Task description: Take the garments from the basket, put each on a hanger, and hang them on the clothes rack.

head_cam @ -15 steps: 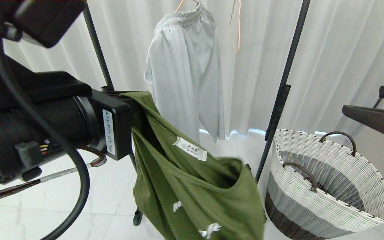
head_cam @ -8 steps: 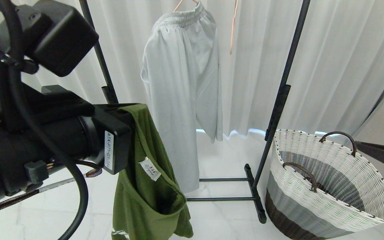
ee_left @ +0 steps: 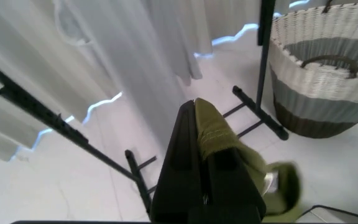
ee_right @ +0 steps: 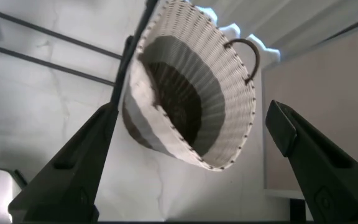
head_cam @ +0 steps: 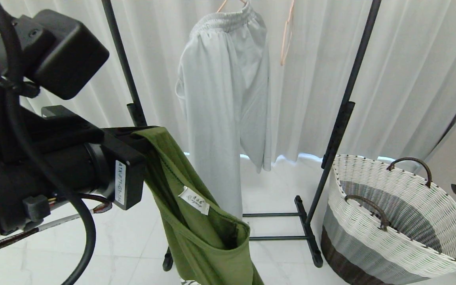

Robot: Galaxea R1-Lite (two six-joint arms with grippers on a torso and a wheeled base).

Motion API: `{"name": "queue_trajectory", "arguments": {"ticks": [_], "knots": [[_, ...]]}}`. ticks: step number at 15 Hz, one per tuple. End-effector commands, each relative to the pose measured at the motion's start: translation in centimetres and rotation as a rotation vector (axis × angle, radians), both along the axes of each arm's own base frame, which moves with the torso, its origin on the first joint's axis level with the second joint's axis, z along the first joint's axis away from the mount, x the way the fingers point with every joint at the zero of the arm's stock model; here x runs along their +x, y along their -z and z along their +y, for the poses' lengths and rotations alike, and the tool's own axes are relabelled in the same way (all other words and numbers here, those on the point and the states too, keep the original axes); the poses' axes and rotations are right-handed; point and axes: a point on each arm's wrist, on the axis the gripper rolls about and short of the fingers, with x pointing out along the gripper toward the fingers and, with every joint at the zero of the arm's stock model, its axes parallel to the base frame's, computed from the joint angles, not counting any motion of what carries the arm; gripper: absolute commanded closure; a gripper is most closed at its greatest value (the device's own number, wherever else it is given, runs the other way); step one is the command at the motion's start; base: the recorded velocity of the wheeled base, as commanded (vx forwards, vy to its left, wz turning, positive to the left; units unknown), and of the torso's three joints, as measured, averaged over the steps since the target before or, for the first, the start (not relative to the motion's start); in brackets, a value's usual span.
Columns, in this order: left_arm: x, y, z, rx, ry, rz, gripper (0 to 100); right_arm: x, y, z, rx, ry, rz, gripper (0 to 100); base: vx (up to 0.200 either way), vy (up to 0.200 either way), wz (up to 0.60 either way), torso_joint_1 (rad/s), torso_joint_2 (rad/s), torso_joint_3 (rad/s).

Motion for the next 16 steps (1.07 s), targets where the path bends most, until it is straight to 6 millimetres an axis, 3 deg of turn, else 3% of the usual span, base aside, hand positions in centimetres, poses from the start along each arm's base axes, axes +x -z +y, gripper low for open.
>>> {"name": "queue_trajectory", "arguments": {"ticks": [1, 7, 16], "knots": [[0.0, 0.0, 0.0, -0.002, -0.002, -0.001, 100, 0.1, 0.3, -0.2, -0.004, 0.02, 0.009, 0, 0.0, 0.2, 0.0, 0.007, 0.0, -0.002], [0.3, 0.0, 0.3, 0.001, -0.022, 0.001, 100, 0.4, 0.9, -0.7, -0.038, 0.092, 0.001, 0, 0.0, 0.2, 0.0, 0.003, 0.0, 0.002], [0.3, 0.1, 0.4, -0.009, -0.022, -0.009, 100, 0.8, 1.6, -0.6, -0.059, 0.124, -0.039, 0, 0.0, 0.0, 0.0, 0.009, -0.03, -0.029]]}}
